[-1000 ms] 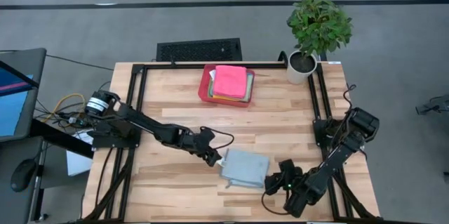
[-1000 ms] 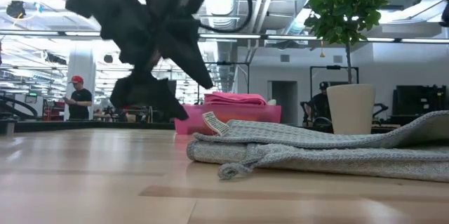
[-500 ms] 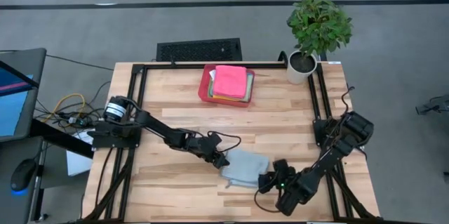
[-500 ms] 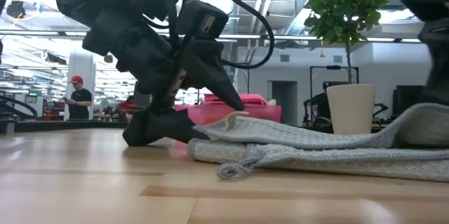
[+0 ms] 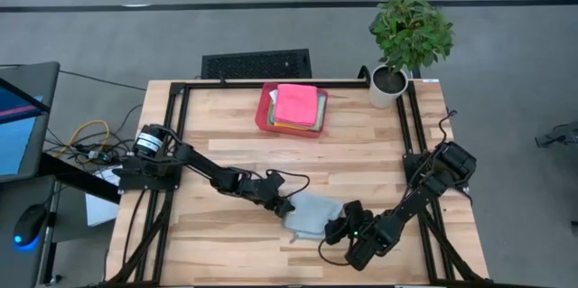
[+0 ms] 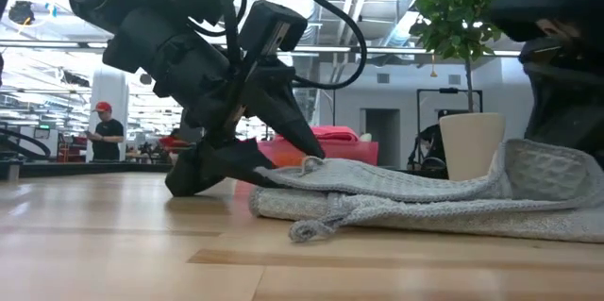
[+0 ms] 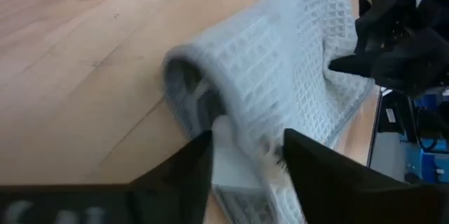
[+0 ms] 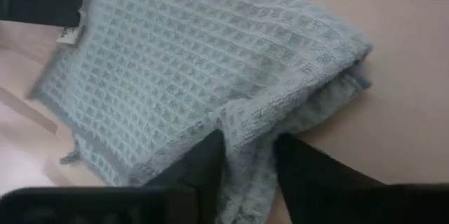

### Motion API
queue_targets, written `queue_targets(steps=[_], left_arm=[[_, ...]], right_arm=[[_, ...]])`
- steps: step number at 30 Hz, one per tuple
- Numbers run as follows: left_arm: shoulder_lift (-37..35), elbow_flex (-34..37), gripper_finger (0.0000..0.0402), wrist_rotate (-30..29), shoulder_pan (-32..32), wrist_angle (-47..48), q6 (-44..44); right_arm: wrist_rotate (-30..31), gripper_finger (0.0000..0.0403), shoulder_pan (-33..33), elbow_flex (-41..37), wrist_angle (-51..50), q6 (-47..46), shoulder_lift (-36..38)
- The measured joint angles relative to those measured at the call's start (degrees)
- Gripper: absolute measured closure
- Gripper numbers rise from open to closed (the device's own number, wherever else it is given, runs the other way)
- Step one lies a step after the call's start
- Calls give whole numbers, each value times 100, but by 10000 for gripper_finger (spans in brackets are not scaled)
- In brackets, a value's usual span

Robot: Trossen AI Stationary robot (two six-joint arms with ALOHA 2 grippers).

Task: Fold microfiber towels
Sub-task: Stack the gray microfiber cloth on top of the pink microfiber cloth in the red bin

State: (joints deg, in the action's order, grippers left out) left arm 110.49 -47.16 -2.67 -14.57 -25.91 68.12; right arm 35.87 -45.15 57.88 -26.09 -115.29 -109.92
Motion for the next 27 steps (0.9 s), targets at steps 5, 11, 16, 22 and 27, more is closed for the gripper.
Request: queue_targets(steps=[5,11,16,22,27], left_arm=[[89,-55,306,-65,-60,-84,-207],[161,-190,391,-79,-70,89,-425],[-93,-164,399,-21,44,154,-528],[-887,-184,400,-173,625,508,-1108],[-1503,-171,401,-65,1232,1138,-1566]], right_arm=[[-58,296,139,-10,141,399,-10],[37,358,208,-10,265,952,-19],[64,380,320,-14,151,1647,142],[202,380,851,-14,-346,2806,725],[435,380,1664,-10,-729,4283,1549]])
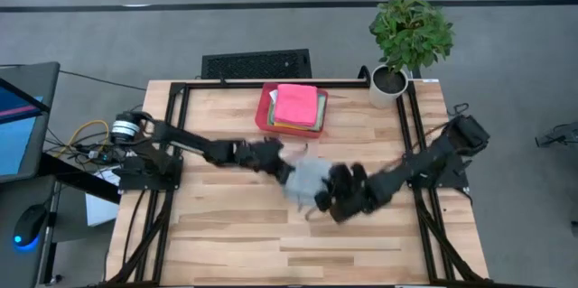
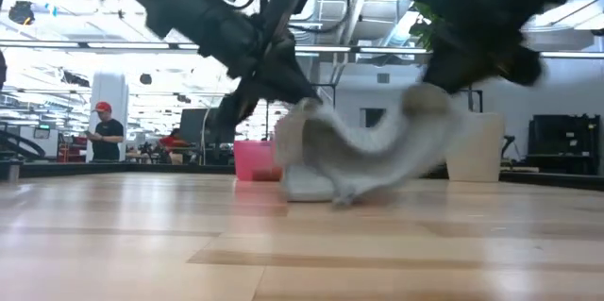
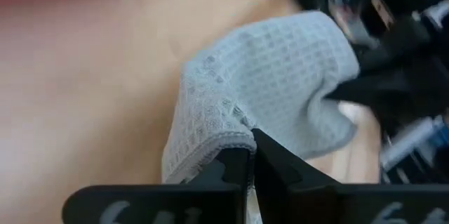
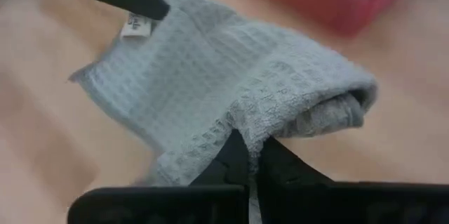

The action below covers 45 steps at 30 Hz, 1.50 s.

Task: Fold microfiber towels
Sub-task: Stack the gray microfiber cloth on top of the pink microfiber cloth in the red bin

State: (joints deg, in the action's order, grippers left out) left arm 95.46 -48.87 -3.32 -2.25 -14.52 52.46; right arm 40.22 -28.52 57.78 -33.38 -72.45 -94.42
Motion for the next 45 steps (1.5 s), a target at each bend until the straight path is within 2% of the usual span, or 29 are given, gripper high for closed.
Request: queue_targets(steps=[3,6,11,15,21,26,31,35,39,42,45], left_arm=[[-329,-6,401,-40,439,294,-347],[-560,-4,401,73,895,407,-610],[-685,-6,401,410,1624,600,-1045],[-739,-11,401,732,2210,647,-1302],[-1156,-6,401,1409,3297,660,-1285],[-1664,-11,401,1581,4136,550,-1140],[-1675,-15,401,1920,4478,369,-1060],[-1422,-17,401,1917,4501,361,-1211],[-1143,-17,401,1914,4532,332,-1453],[-923,-17,400,1993,4543,283,-1455],[-767,-17,397,2142,4536,168,-1466]], right_arm=[[21,380,644,-2,-30,925,452],[-207,380,1335,-2,398,2017,781],[-1168,380,2435,5,1879,3525,1086],[-1954,380,3205,60,2578,4260,1097],[-2463,380,3975,474,2694,5019,895],[-3060,380,4515,792,3332,5377,606],[-3543,380,4926,1370,3614,5534,-15],[-3569,380,5036,1493,3484,5601,-476],[-3383,380,5103,1484,2753,5583,-720],[-3039,380,5125,1316,2481,5556,-704],[-2959,380,5184,1140,2338,5549,-410]])
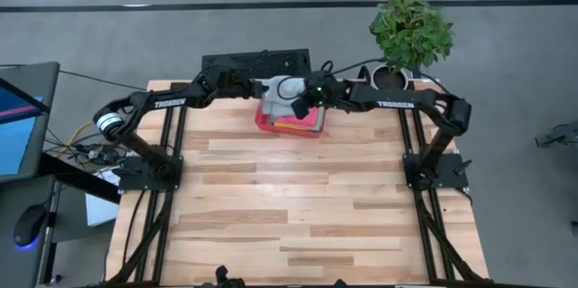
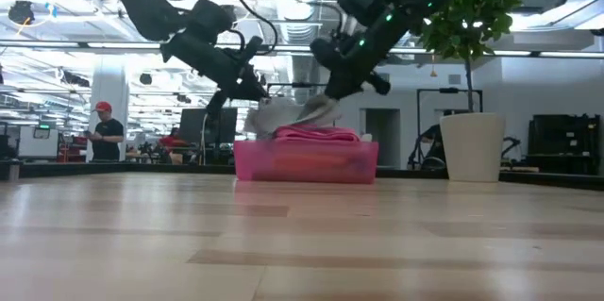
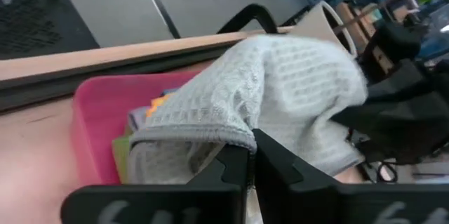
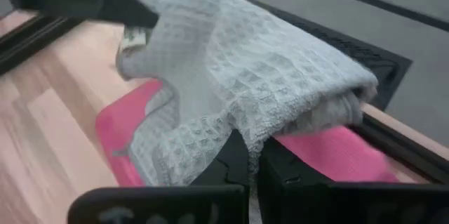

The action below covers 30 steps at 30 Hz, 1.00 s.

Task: Fold microfiber towels
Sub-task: Stack the gray microfiber cloth on top of the pink microfiber cloth in the red bin

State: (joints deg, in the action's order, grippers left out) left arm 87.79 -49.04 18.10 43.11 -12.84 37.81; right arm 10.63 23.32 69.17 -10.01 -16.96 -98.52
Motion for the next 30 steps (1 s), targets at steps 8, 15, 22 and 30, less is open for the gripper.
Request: queue_targets(steps=[8,15,22,30], left_arm=[[144,-4,393,395,2,-742,570],[142,-5,393,622,-57,-584,727],[142,-4,361,59,-263,-350,59],[142,-4,245,61,-328,-442,-224]], right_arm=[[-110,380,82,-271,-360,-319,462],[-301,380,104,-551,-920,-408,469],[-306,361,95,-928,-458,-502,449],[-313,259,137,-932,-374,-359,454]])
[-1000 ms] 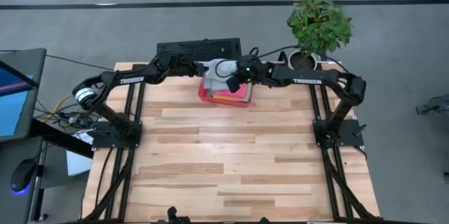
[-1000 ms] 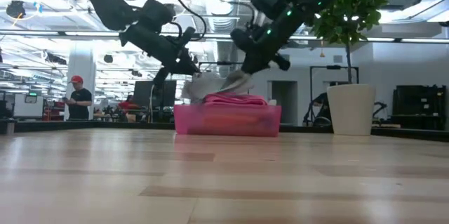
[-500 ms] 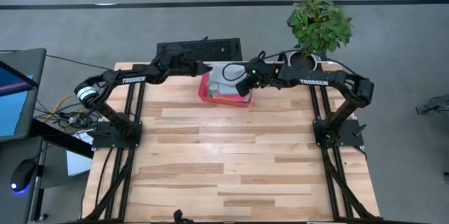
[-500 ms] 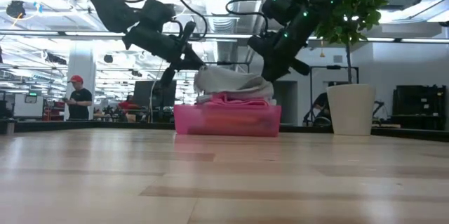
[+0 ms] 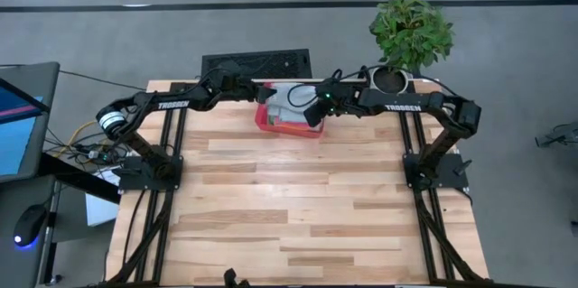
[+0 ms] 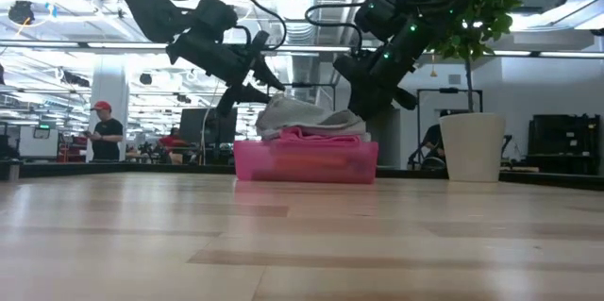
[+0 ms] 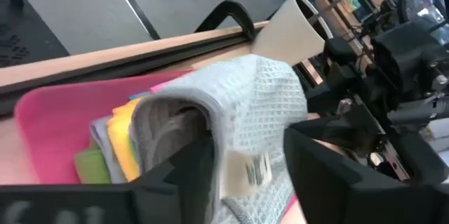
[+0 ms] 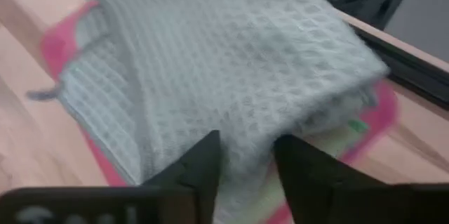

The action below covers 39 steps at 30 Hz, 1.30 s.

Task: Fold microfiber towels
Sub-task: Stack the gray microfiber cloth on top of the pink microfiber cloth in the red bin

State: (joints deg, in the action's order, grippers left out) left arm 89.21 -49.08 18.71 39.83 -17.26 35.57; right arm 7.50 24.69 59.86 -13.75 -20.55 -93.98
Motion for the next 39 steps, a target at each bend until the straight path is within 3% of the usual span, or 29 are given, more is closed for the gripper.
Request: queue_targets(steps=[6,11,15,20,25,30,39], left_arm=[[0,0,181,-305,265,17,-179],[0,-1,167,146,418,21,-57],[-4,0,166,182,399,22,-65],[-4,-1,166,191,388,22,-139],[-4,0,166,199,388,24,-101],[-7,0,166,197,383,25,-96],[-7,-1,166,198,379,25,-85]], right_arm=[[171,187,127,-7,-305,259,406],[157,170,-84,-4,-165,905,876],[34,178,-600,-120,314,2137,860],[801,183,-1064,-265,405,3134,311],[1133,186,-1118,-256,796,3258,-48],[1377,216,-1051,-252,878,3263,-61],[1039,264,-848,-254,780,3344,-326]])
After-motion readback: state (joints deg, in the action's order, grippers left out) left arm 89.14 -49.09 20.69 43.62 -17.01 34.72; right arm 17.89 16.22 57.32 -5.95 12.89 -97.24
